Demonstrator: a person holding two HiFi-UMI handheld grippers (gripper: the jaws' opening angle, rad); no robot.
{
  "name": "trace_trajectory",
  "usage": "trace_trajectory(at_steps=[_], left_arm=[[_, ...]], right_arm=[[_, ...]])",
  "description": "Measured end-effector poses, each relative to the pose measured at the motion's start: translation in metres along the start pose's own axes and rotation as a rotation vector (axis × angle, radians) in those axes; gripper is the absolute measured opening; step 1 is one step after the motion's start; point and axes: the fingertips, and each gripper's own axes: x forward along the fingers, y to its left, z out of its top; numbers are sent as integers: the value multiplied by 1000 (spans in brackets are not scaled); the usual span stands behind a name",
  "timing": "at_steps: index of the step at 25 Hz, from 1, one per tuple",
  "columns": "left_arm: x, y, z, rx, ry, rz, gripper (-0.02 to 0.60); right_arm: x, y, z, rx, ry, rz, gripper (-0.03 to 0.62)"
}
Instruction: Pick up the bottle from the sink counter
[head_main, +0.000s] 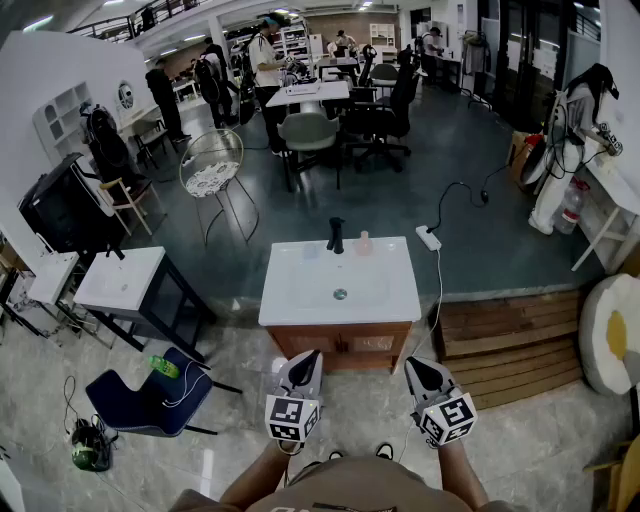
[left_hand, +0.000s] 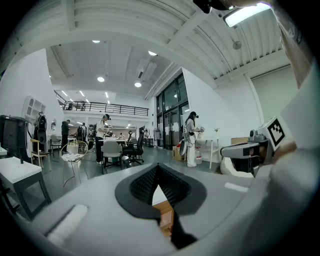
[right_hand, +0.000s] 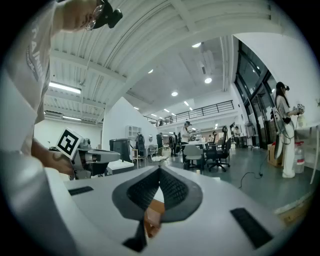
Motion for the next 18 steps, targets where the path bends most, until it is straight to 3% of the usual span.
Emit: trace_trajectory(at_steps=[9, 14, 18], left_arm=[[16, 14, -10, -36, 2, -23, 8], [27, 11, -13, -72, 22, -43, 8], [41, 5, -9, -58, 32, -27, 8]], right_arm=[[24, 23, -6, -49, 41, 20, 9], [20, -3, -1, -26, 21, -30, 10], [23, -24, -4, -16, 28, -16, 9]])
